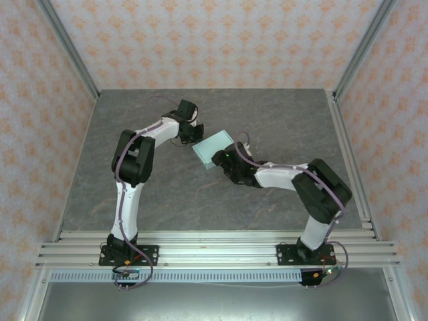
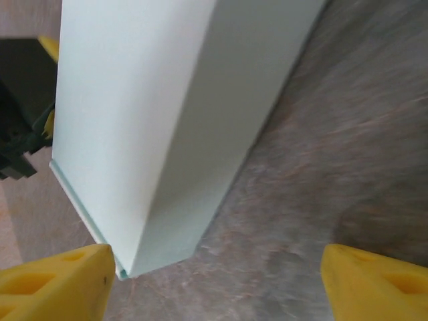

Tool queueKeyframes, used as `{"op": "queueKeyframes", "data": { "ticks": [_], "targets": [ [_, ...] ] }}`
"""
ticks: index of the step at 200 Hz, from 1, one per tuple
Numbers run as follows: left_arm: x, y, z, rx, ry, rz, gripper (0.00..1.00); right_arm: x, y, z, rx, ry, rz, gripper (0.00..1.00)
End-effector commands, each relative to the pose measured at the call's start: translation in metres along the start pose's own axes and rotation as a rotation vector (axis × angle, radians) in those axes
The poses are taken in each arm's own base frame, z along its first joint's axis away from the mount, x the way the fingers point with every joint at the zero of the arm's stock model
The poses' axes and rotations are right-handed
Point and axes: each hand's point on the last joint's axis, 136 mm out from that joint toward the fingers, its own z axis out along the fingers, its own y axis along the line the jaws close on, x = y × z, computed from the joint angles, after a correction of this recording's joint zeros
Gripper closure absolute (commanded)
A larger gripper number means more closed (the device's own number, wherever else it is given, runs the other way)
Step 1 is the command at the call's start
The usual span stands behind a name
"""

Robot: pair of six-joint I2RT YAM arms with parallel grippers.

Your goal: Fold the paper box

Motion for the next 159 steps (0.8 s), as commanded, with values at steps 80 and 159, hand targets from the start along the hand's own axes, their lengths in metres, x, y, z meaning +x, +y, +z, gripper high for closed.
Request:
{"op": "queueKeyframes", "data": {
  "ticks": [80,159],
  "targets": [
    [0.017,0.008,0.012,-0.048,0.119,0.011,1.00,-0.070,0.015,-0.012,0.046,-0.071,-0.030,0.26],
    [0.012,0.002,0.022,-0.023,0.144,0.029,1.00,-0.076,0.019,0.017,0.125,-0.040,-0.079,0.28]
  ]
}}
